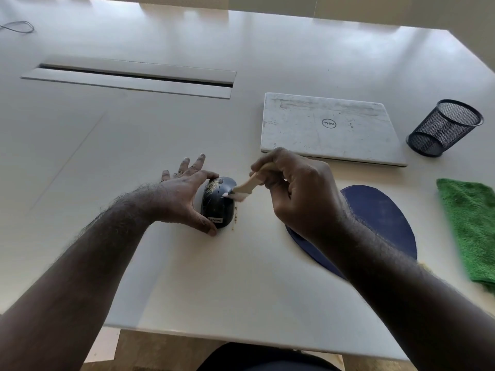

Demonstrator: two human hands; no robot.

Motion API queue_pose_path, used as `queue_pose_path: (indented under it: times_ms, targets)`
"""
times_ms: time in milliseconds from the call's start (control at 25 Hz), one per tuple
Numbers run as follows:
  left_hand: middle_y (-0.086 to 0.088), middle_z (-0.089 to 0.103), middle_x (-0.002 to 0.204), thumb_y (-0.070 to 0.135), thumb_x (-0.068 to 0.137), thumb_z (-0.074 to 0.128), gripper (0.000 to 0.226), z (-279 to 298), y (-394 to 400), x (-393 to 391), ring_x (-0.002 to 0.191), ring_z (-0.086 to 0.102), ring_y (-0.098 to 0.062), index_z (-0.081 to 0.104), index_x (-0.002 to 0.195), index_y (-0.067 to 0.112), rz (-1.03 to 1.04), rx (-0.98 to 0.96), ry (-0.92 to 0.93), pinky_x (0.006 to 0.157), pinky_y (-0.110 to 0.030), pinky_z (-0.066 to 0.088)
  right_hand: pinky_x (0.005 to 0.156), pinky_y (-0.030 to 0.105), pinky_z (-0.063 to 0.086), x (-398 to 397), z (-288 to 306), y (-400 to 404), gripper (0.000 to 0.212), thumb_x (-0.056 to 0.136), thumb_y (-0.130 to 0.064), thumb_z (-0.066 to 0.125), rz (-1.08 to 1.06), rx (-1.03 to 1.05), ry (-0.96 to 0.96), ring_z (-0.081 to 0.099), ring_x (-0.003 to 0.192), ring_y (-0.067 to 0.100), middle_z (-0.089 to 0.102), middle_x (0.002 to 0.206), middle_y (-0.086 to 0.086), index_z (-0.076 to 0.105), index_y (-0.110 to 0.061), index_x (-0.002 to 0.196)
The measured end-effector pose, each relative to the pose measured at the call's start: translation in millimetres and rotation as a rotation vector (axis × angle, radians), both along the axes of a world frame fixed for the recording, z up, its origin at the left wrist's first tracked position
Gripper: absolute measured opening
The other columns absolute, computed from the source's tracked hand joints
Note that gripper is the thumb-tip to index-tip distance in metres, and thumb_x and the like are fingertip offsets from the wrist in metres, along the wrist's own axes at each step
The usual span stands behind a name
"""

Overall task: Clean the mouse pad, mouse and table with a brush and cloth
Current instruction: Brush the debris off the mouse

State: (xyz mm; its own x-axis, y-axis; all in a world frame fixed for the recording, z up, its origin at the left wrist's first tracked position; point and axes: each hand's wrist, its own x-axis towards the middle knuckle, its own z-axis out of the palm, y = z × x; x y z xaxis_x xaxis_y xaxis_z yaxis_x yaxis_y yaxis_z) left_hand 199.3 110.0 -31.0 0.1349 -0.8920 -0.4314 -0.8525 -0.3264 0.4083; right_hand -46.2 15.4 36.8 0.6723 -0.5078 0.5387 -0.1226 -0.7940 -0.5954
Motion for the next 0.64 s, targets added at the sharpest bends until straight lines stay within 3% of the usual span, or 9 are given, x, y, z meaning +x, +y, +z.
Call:
queue_pose_path:
  times_ms: [160, 320, 400, 640]
  targets:
    - [0.012, -0.030, 0.156, 0.091, 0.028, 0.065, 0.136, 1.3, 0.3, -0.8, 0.138, -0.034, -0.016, 0.013, 0.145, 0.045, 0.004, 0.001, -0.011, 0.113, -0.056, -0.015, 0.059, 0.026, 0.054, -1.2, -1.1, 4.0, 0.014, 0.086, -0.004, 0.062, 0.111, 0.013, 0.081, 0.068, 0.068, 0.006, 0.073, 0.078, -0.006, 0.071, -0.012, 0.092]
    - [0.011, -0.030, 0.156, 0.089, 0.028, 0.066, 0.137, 3.3, 0.3, -1.5, 0.139, -0.034, -0.016, 0.013, 0.146, 0.044, 0.011, 0.012, 0.011, 0.113, -0.056, -0.015, 0.066, 0.020, 0.055, 5.3, -2.5, -1.6, 0.013, 0.089, 0.000, 0.063, -0.019, -0.025, -0.060, 0.066, 0.072, 0.003, 0.074, 0.084, -0.002, 0.072, -0.007, 0.095]
    - [0.011, -0.030, 0.156, 0.087, 0.031, 0.069, 0.135, 3.8, 0.1, -1.7, 0.138, -0.035, -0.015, 0.013, 0.146, 0.044, 0.012, 0.014, 0.014, 0.113, -0.055, -0.016, 0.067, 0.017, 0.054, 7.8, -2.3, -0.4, 0.012, 0.089, 0.000, 0.064, -0.006, -0.028, -0.041, 0.066, 0.073, 0.003, 0.074, 0.085, -0.002, 0.072, -0.006, 0.095]
    - [0.012, -0.030, 0.156, 0.089, 0.028, 0.066, 0.137, 3.2, 0.8, -2.2, 0.138, -0.035, -0.015, 0.013, 0.146, 0.044, 0.008, 0.011, 0.004, 0.114, -0.055, -0.016, 0.061, 0.032, 0.055, 0.7, 0.4, -1.9, 0.013, 0.086, -0.006, 0.062, 0.054, 0.007, 0.014, 0.068, 0.071, 0.009, 0.073, 0.080, -0.005, 0.070, -0.012, 0.093]
